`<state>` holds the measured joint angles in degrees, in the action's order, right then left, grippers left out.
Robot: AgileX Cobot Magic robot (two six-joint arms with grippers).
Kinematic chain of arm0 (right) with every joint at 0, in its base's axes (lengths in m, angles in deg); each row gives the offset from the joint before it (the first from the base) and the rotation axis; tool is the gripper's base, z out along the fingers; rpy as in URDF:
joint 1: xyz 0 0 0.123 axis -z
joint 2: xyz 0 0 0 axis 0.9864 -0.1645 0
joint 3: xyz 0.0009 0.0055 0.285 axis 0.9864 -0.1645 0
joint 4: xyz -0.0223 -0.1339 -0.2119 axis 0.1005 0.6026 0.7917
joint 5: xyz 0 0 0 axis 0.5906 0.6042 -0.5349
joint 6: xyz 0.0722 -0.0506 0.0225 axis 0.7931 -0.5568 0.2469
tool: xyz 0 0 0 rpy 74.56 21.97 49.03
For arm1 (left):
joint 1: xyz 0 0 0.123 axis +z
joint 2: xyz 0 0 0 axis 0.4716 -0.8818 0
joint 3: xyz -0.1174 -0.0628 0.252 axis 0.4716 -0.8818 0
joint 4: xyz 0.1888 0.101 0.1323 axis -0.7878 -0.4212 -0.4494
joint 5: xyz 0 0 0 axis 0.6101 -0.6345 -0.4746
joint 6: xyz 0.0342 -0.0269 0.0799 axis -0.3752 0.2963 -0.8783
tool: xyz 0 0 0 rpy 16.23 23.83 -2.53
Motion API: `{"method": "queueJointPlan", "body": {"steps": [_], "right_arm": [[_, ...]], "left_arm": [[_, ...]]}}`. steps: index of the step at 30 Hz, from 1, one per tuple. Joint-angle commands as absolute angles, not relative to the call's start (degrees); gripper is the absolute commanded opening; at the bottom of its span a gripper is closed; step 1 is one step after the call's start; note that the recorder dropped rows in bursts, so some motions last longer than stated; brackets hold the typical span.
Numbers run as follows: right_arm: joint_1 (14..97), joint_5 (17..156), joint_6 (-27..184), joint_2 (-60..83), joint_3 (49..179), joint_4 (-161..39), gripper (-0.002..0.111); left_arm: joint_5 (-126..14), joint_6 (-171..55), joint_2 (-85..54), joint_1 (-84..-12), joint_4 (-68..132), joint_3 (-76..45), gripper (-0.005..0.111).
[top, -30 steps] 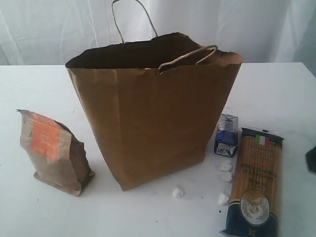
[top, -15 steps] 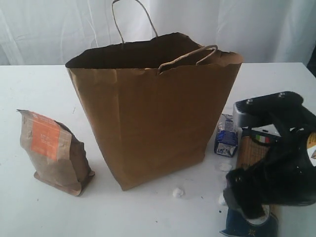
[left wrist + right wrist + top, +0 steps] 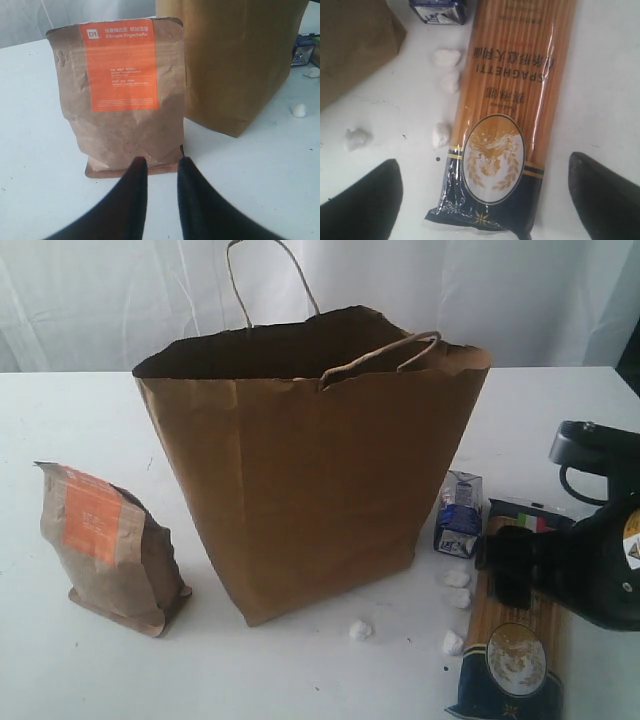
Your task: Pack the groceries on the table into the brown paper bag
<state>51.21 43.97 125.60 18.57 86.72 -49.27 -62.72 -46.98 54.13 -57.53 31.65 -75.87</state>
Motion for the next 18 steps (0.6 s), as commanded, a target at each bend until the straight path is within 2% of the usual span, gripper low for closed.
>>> {"method": "queueJointPlan", "body": {"steps": [1, 6, 8, 9, 11, 14, 15, 18], "right_arm": [[51.59, 45.58, 126.10, 18.14, 85.09, -48.54, 0.082], [51.59, 48.41, 127.01, 18.24, 83.72, -48.54, 0.082], [51.59, 50.88, 127.01, 19.05, 82.86, -48.14, 0.077], [51.59, 52.07, 127.01, 19.59, 82.31, -47.99, 0.071], [51.59, 55.24, 127.01, 21.48, 81.08, -47.72, 0.050], [51.59, 60.43, 126.90, 25.03, 79.33, -47.35, 0.010], [51.59, 62.16, 126.90, 26.12, 78.71, -47.35, 0.001], [51.59, 68.76, 126.90, 29.87, 75.99, -47.35, 0.000]], "left_arm": [[-62.82, -46.72, 54.37, -57.41, 31.74, -76.08, 0.028], [-62.82, -46.72, 54.37, -57.41, 31.74, -76.08, 0.028], [-62.82, -46.72, 54.37, -57.41, 31.74, -76.08, 0.028], [-62.82, -46.72, 54.37, -57.41, 31.74, -76.08, 0.028], [-62.82, -46.72, 54.37, -57.41, 31.74, -76.08, 0.028], [-62.82, -46.72, 54.37, -57.41, 31.74, -76.08, 0.028], [-62.82, -46.72, 54.37, -57.41, 31.74, -76.08, 0.028], [-62.82, -46.72, 54.37, -57.41, 31.74, -76.08, 0.028]]}}
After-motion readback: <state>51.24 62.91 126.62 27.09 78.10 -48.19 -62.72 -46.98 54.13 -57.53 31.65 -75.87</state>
